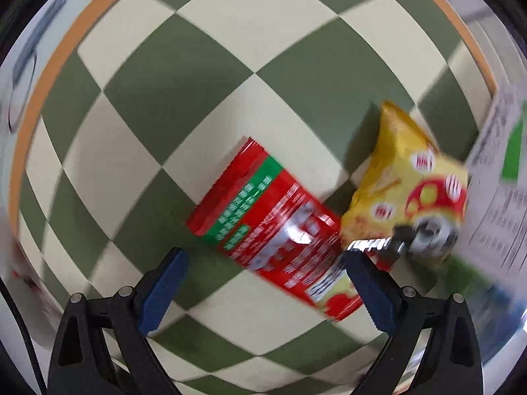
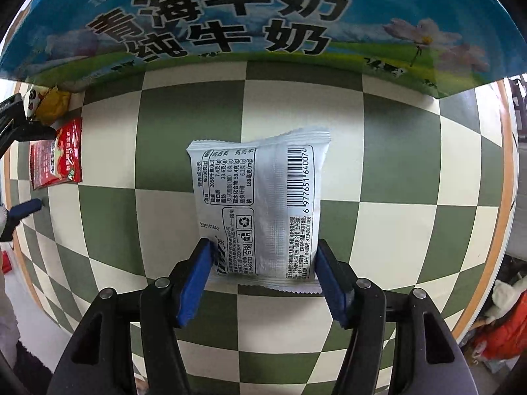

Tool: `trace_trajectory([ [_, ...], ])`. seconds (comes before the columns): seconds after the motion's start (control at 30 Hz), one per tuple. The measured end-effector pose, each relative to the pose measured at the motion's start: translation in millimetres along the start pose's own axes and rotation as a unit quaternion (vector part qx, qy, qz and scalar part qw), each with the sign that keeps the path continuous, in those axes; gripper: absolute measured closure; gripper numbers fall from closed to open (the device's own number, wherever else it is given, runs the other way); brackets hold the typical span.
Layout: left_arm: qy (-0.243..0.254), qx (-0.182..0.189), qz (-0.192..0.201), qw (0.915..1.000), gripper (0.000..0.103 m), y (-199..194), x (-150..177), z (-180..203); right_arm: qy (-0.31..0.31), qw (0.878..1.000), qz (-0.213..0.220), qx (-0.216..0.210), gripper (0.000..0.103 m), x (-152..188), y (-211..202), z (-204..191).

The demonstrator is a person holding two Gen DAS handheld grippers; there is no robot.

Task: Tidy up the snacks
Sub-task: 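Grasp the white packet with the right tool while the left grasps the long red packet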

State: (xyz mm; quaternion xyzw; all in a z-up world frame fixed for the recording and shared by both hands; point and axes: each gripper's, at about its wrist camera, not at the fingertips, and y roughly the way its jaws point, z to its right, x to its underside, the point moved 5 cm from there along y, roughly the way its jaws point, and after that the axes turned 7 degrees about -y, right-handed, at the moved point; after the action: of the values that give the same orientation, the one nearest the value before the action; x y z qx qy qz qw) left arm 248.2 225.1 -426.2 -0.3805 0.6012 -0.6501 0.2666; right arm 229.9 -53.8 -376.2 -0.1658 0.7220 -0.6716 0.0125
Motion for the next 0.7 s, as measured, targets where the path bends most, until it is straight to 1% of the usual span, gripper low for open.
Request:
trace_trajectory([
  [0.03, 0.013, -0.006, 0.005, 0.9999, 0.003, -0.9, 3.2, -6.0, -0.005, 1.0, -0.001, 0.001, 0.038, -17.0, 9.7, -6.5],
  [0.1, 0.025, -0.022, 0.003, 0.9995, 0.003, -0.6, 10.9, -20.6, -0.011, 1.0, -0.003, 0.005, 0.038, -18.2, 12.9, -10.1],
  [0.13, 0.022, -0.036, -0.006, 0.9991, 0.005, 0.3, 13.5, -31.2, -0.012, 1.0, -0.004, 0.005, 0.038, -12.4, 20.8, -16.2],
  [0.17, 0.01, -0.03, -0.013, 0.9994, 0.007, -1.0, 14.6, -40.1, -0.012, 1.0, -0.005, 0.006, 0.038, -10.5, 22.4, -18.8],
  [0.2, -0.003, -0.011, -0.012, 0.9999, 0.007, -4.8, 12.9, -44.9, -0.01, 1.0, -0.003, 0.004, 0.038, -9.5, 22.2, -19.1],
  [0.23, -0.016, 0.002, -0.007, 0.9999, 0.007, -9.1, 10.2, -47.7, -0.008, 1.0, -0.001, 0.003, 0.038, -2.6, 29.7, -25.1],
  [0.3, -0.042, 0.032, 0.009, 0.9985, 0.007, -19.8, -0.3, -46.3, -0.007, 1.0, 0.001, 0.003, 0.038, -2.0, 31.2, -22.4],
  [0.37, -0.053, 0.044, 0.004, 0.9976, 0.007, -20.6, -7.8, -38.9, -0.002, 1.0, 0.001, 0.004, 0.037, -1.5, 29.6, -20.5],
  [0.43, -0.06, 0.048, -0.003, 0.997, 0.007, -16.0, -18.2, -23.7, -0.004, 1.0, 0.0, 0.009, 0.036, -2.4, 29.0, -20.3],
  [0.47, -0.06, 0.044, -0.003, 0.9973, 0.007, -13.2, -21.7, -15.8, -0.005, 1.0, -0.001, 0.013, 0.036, -3.9, 29.5, -22.4],
  [0.53, -0.049, 0.023, 0.0, 0.9985, 0.007, -7.5, -25.7, -4.6, -0.008, 1.0, -0.001, 0.018, 0.035, -4.0, 32.0, -26.2],
  [0.6, -0.027, -0.013, 0.003, 0.9995, 0.007, 0.1, -24.7, 3.7, -0.009, 1.0, -0.001, 0.028, 0.034, -5.4, 32.4, -30.7],
  [0.63, -0.013, -0.025, 0.002, 0.9996, 0.006, 5.8, -23.1, 4.7, -0.008, 1.0, -0.002, 0.028, 0.034, -5.8, 33.2, -31.8],
  [0.67, -0.002, -0.033, 0.004, 0.9995, 0.003, 9.7, -20.2, 2.8, -0.01, 1.0, -0.003, 0.029, 0.034, -7.3, 31.8, -32.9],
  [0.7, 0.002, -0.032, 0.008, 0.9995, 0.003, 9.9, -16.0, 6.5, -0.01, 1.0, -0.004, 0.03, 0.034, -8.4, 31.3, -34.1],
])
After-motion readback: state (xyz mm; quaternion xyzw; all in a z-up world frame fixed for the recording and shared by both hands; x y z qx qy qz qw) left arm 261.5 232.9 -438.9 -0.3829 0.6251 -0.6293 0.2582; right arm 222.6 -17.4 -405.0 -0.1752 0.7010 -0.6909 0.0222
